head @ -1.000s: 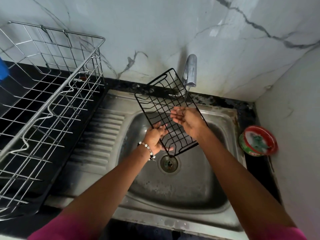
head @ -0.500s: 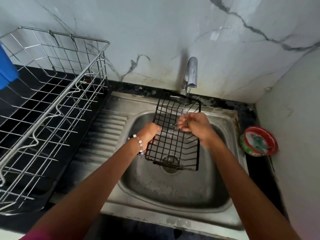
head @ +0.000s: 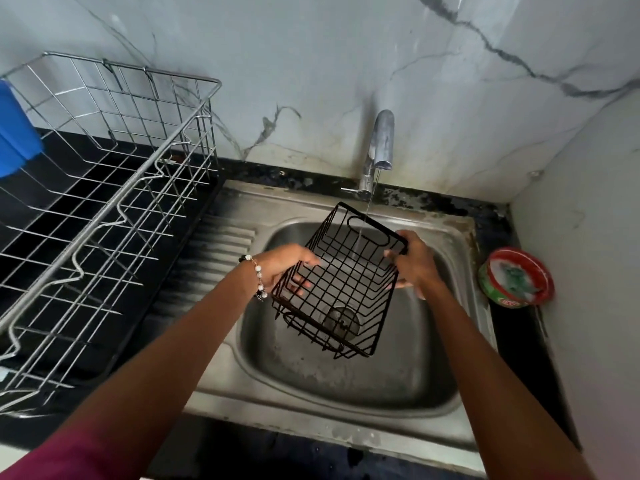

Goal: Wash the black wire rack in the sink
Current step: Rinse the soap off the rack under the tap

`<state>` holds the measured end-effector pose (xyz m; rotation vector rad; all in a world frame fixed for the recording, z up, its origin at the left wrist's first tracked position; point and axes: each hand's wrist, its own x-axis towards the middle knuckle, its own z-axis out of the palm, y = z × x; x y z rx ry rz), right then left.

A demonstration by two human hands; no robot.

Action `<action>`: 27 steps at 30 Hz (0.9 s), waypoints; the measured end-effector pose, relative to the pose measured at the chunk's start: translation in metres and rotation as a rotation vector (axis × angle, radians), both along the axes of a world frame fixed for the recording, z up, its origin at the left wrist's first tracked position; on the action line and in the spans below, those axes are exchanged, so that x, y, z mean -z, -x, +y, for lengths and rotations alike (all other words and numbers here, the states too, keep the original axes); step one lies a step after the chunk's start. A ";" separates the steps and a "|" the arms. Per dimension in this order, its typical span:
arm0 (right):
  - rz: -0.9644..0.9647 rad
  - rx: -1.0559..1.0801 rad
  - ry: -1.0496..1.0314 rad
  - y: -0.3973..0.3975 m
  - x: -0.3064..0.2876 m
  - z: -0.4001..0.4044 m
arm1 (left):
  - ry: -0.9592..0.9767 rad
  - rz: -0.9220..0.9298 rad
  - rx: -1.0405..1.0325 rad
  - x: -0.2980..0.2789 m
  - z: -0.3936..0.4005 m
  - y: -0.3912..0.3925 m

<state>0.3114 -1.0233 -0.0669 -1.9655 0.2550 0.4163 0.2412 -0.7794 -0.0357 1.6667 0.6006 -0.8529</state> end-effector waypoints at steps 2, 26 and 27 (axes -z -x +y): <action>0.012 0.047 0.026 -0.005 0.001 -0.001 | 0.034 0.047 0.042 -0.002 0.009 -0.002; -0.228 -0.159 0.729 -0.015 -0.014 0.019 | 0.487 0.059 -0.166 0.026 0.065 0.011; -0.213 -0.143 0.763 -0.013 -0.015 0.016 | 0.514 0.061 -0.191 0.034 0.067 0.013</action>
